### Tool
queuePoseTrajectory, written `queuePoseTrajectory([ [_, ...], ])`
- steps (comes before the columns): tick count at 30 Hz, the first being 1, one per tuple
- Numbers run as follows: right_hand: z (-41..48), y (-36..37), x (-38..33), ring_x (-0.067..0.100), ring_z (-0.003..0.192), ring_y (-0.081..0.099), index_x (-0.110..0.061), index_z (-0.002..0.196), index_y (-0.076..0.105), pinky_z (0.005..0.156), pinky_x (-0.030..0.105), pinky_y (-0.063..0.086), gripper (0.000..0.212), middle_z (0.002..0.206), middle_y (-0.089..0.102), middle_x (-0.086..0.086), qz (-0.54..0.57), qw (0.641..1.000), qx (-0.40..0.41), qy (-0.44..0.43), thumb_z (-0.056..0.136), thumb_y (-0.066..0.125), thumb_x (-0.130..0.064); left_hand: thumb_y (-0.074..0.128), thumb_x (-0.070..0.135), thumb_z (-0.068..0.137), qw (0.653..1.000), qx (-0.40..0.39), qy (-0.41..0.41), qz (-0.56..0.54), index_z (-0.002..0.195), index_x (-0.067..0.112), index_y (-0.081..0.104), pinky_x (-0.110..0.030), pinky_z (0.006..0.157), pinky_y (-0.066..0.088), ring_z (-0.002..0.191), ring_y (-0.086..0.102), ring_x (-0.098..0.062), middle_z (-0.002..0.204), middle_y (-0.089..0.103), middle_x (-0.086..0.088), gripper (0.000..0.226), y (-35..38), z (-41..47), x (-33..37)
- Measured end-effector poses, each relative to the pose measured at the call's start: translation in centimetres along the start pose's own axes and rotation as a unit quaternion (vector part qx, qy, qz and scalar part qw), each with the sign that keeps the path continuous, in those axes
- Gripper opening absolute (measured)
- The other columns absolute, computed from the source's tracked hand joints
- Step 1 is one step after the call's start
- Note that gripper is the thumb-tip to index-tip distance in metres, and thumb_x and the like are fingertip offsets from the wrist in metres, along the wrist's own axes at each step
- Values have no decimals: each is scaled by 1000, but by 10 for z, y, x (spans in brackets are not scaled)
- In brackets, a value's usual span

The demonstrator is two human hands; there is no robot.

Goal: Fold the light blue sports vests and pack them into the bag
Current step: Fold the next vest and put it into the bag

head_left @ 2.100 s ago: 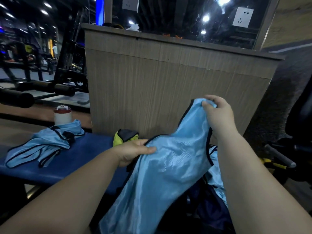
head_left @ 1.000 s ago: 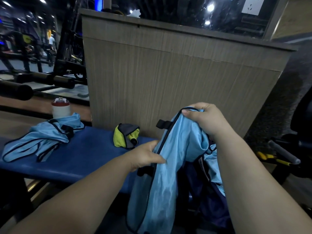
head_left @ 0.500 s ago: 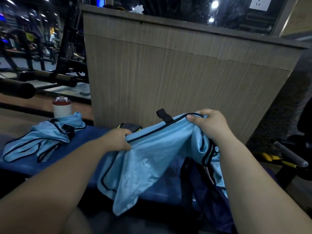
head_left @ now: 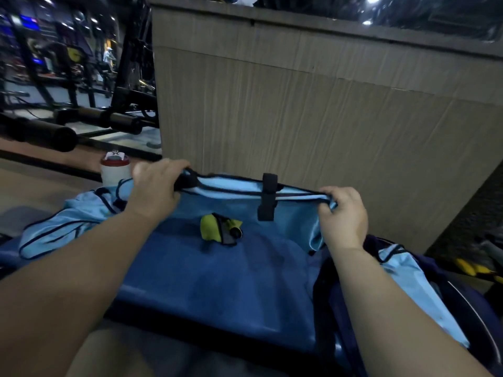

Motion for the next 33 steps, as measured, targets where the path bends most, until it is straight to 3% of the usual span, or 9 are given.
queuePoseTrajectory([
  [2, -13, 16, 12, 11, 82, 54, -22, 97, 75, 71, 23, 40, 30, 96, 57, -5, -31, 996, -32, -71, 77, 66, -2, 80, -7, 47, 998, -44, 34, 43, 114, 17, 60, -40, 81, 26, 91, 64, -33, 98, 67, -9, 74, 20, -33, -14],
  [4, -32, 36, 30, 21, 82, 64, -23, 90, 76, 70, 30, 52, 31, 91, 62, -1, -71, 979, -121, -148, 67, 66, -6, 80, 3, 60, 973, -198, 43, 113, 123, 30, 56, -38, 86, 26, 104, 63, -24, 113, 66, 3, 73, 43, -77, -31],
  [6, -53, 56, 52, 26, 91, 67, -28, 92, 76, 74, 35, 55, 34, 96, 64, -1, -137, 939, -279, -148, 66, 67, -8, 60, 10, 83, 923, -349, -14, 159, 127, 48, 47, -35, 99, 23, 126, 48, -9, 132, 54, 18, 60, 61, -119, -57],
  [8, -74, 69, 70, 20, 103, 63, -33, 101, 74, 85, 29, 50, 36, 108, 62, -6, -198, 882, -412, -113, 72, 70, -13, 51, 13, 87, 904, -399, -77, 133, 120, 52, 48, -33, 103, 25, 129, 43, -4, 135, 50, 22, 51, 64, -144, -73],
  [15, -86, 76, 77, 6, 98, 57, -55, 74, 51, 88, 21, 45, 41, 100, 56, -18, -154, 866, -474, -48, 72, 80, -27, 48, 2, 83, 887, -442, -137, 7, 97, 44, 54, -30, 95, 43, 113, 54, -12, 124, 58, 13, 45, 70, -117, -68],
  [22, -91, 77, 80, 10, 107, 57, -37, 103, 70, 94, 21, 45, 28, 108, 53, -14, -164, 854, -492, -51, 79, 76, -23, 48, -6, 91, 817, -361, -338, -297, 100, 13, 59, -22, 63, 43, 78, 54, -14, 107, 63, -2, 24, 98, -90, -12],
  [25, -95, 76, 78, 9, 107, 56, -35, 106, 71, 92, 16, 42, 29, 107, 51, -14, -169, 849, -496, -61, 81, 74, -20, 54, 13, 91, 800, -375, -410, -227, 103, 8, 57, -37, 83, 46, 95, 55, -26, 111, 58, -13, 13, 110, -85, -10],
  [28, -101, 77, 75, 6, 104, 53, -45, 100, 66, 91, 14, 41, 31, 108, 50, -15, -159, 846, -505, -60, 81, 73, -21, 63, 38, 89, 803, -225, -495, -245, 124, 6, 47, -39, 87, 42, 107, 54, -34, 120, 53, -17, 51, 111, -98, -19],
  [33, -115, 86, 74, 8, 122, 48, -49, 135, 51, 103, 14, 34, 61, 132, 50, -15, -162, 828, -533, -63, 82, 66, -21, 67, 48, 85, 809, -249, -496, -194, 151, 7, 16, -46, 103, 41, 126, 47, -40, 142, 44, -22, 94, 134, -111, -28],
])
Point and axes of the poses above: each hand's wrist, its own z-axis towards the middle knuckle, its own y-axis out of the palm, x = y × z, the point moved 3 cm from there along z, towards the middle knuckle
